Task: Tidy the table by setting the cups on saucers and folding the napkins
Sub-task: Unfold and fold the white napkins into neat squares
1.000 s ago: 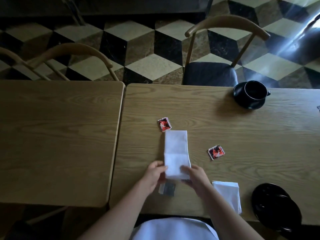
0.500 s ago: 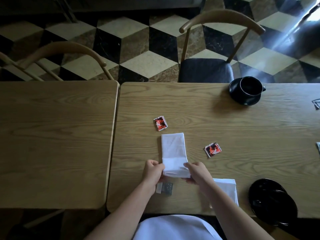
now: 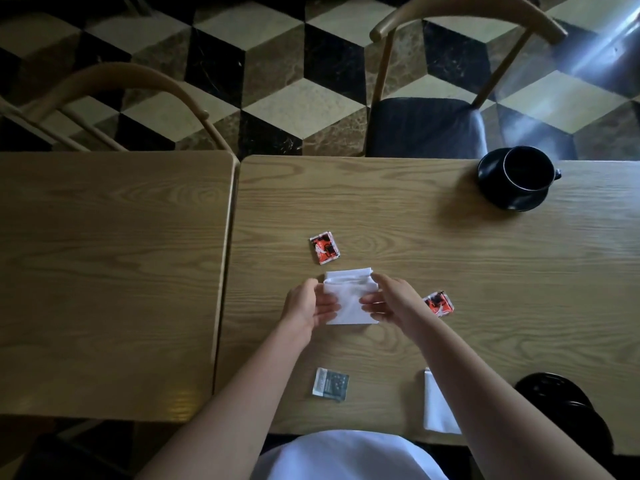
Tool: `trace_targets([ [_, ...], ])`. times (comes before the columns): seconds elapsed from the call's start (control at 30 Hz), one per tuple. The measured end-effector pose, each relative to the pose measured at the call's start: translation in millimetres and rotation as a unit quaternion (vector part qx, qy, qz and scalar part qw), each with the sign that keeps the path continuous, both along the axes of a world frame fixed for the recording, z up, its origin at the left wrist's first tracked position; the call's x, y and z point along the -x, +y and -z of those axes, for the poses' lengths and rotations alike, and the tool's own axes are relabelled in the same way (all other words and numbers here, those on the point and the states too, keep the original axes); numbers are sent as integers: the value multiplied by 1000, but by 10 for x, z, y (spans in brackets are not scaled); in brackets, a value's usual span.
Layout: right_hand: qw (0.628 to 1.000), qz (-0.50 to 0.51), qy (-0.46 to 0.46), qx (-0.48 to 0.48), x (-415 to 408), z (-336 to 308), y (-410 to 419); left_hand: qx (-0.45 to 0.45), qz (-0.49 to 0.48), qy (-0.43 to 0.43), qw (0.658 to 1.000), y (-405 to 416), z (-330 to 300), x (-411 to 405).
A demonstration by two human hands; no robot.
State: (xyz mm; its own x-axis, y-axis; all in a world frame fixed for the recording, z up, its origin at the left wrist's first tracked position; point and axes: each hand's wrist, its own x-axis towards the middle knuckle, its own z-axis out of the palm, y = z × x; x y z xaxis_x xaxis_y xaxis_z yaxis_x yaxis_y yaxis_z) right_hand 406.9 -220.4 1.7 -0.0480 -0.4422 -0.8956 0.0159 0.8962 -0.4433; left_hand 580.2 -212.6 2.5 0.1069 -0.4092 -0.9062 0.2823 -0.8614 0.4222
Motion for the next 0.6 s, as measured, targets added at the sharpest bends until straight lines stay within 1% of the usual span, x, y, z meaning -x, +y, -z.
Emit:
trace_targets([
  [0.17, 1000, 8, -18, -12, -23, 161, -176, -22, 0, 2, 1000, -184, 129, -21],
  [0.3, 999, 21, -27, -14, -67, 233, -224, -24, -42, 9, 999, -253, 213, -27],
  [0.37, 999, 16, -31, -4, -94, 218, -224, -6, -53, -5, 999, -231, 246, -19],
  [0.4, 999, 0, -33, 12, -102, 207, -218, 15, -44, -28, 999, -205, 256, 1],
  [0.43, 999, -22, -33, 34, -104, 205, -199, 50, -20, -69, 996, -157, 256, 28],
  [0.47, 997, -50, -23, 57, -108, 198, -176, 103, 36, -142, 984, -95, 247, 50],
  [0.5, 994, -78, 3, 74, -108, 187, -143, 174, 128, -234, 948, -23, 233, 62],
  [0.53, 989, -111, 43, 91, -106, 173, -104, 250, 239, -305, 887, 62, 213, 71],
  [0.57, 978, -154, 85, 113, -102, 156, -53, 315, 338, -339, 819, 144, 190, 85],
  [0.6, 957, -220, 124, 140, -101, 134, 2, 349, 419, -342, 765, 205, 162, 96],
])
